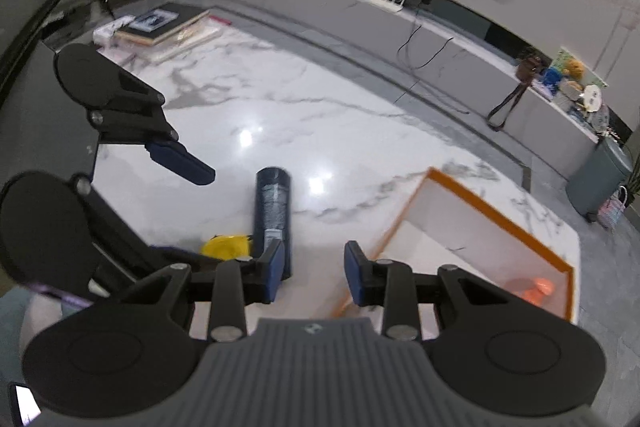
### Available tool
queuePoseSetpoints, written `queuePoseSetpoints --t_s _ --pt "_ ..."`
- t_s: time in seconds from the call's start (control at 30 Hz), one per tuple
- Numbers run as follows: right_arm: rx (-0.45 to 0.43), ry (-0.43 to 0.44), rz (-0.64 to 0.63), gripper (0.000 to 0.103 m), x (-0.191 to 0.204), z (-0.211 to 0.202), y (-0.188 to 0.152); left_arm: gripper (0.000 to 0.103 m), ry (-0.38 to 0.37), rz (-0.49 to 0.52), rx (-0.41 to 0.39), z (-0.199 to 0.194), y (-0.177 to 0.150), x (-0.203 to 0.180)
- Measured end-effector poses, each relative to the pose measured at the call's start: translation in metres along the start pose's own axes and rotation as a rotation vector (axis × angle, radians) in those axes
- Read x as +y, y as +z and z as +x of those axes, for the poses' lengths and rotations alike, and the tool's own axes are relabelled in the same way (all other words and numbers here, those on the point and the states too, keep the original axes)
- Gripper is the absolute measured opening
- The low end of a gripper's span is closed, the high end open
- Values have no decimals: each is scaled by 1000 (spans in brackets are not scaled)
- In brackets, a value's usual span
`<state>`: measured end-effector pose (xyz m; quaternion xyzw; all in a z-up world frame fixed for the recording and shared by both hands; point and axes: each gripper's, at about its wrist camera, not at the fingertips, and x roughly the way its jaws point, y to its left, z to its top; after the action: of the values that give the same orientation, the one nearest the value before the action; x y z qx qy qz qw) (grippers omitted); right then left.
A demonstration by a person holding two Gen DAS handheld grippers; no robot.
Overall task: Organize rigid objects
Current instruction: 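Move both tools back to the black spray can and yellow tape measure, then grasp the yellow tape measure with the left tool while the right tool grasps the black spray can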
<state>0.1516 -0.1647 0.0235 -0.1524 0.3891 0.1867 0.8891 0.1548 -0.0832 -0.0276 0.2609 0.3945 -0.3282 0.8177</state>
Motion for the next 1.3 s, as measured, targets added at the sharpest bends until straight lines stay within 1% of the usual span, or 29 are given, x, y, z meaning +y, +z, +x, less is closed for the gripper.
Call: queuePoseSetpoints --t_s 0.07,0.13,0.2,0.27,0.33,0.43,0.5,0.53,0.6,0.67,0.77,0.83,0.87,1.0,1.2,1.3 --pt "25 6 -10 33 4 11 2 76 -27 -9 23 9 -7 3" --pt "49 -1 -20 33 8 22 4 77 -36 -2 52 21 -15 5" --pt "74 8 -23 34 10 34 7 81 -37 22 74 32 -23 4" --pt "107 24 -24 34 12 47 9 82 -32 57 101 45 -32 2" --pt "125 22 -39 34 13 57 10 82 -60 79 106 53 -39 3" --pt "133 30 -32 34 10 69 13 83 -114 79 125 64 -50 3" --pt "150 43 -33 34 8 78 14 83 -114 68 136 70 -54 4" --pt "158 48 -39 34 9 82 14 83 -112 58 138 72 -55 5" --pt "174 59 -47 34 9 90 15 83 -108 32 106 72 -54 9" --pt "185 65 -48 35 9 97 17 84 -119 17 95 72 -50 12" --pt "205 74 -34 36 7 105 21 86 -101 52 95 77 -47 8" --pt "215 85 -20 37 6 108 21 81 -91 74 89 80 -47 6" --pt "221 91 -16 37 7 110 21 79 -88 65 96 81 -46 7" --pt "244 103 -25 40 11 115 20 67 -106 9 99 79 -46 13" --pt "271 95 -30 40 16 126 25 66 -93 -21 105 74 -51 20" --pt "292 84 -8 49 17 133 28 66 -68 -62 116 68 -60 34"
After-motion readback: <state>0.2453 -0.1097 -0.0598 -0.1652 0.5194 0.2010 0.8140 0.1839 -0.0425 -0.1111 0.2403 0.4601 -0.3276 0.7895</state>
